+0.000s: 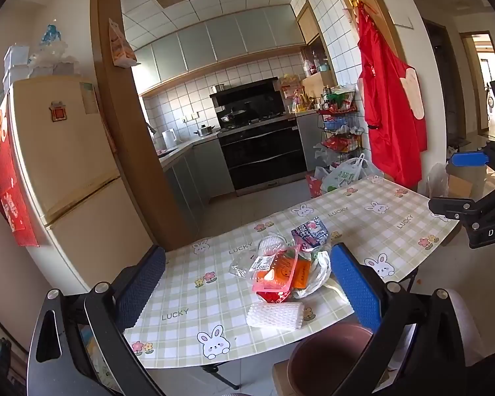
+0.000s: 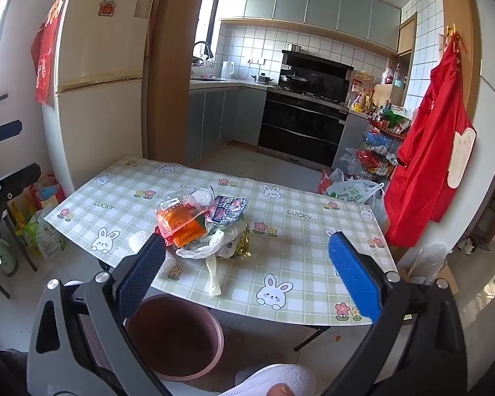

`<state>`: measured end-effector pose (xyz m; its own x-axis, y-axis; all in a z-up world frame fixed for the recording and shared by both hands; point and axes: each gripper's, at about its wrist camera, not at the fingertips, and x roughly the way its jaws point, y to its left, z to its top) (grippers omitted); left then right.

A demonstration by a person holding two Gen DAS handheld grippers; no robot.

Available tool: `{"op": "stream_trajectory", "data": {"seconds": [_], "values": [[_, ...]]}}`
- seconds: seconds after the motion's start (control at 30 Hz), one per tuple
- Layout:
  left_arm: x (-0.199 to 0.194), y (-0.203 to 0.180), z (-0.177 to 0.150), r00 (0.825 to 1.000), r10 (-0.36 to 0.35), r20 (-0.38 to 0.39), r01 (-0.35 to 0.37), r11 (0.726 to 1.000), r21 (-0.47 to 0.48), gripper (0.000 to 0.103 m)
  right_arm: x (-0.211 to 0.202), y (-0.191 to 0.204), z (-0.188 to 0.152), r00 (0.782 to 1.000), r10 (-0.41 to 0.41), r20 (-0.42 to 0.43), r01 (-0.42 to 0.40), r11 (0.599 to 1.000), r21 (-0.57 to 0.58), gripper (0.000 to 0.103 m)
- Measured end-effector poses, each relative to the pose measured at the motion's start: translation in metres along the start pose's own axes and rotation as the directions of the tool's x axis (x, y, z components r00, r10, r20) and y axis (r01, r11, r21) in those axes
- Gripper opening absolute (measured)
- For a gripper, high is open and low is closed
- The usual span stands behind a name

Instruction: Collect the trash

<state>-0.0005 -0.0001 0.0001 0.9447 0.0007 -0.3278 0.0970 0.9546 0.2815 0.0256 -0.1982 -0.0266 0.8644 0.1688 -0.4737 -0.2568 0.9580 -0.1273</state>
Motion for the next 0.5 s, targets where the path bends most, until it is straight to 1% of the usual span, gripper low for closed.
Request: {"op": "stream_trajectory", "data": {"seconds": [0.5], "values": [[0.0004, 0.0, 0.0, 1.0, 0.0, -0.005, 0.0, 1.0, 0.001, 0.098, -0.0018, -0.0012, 0.0027, 1.0, -0.005, -0.001, 0.005, 1.0, -0.001, 0.097]]}}
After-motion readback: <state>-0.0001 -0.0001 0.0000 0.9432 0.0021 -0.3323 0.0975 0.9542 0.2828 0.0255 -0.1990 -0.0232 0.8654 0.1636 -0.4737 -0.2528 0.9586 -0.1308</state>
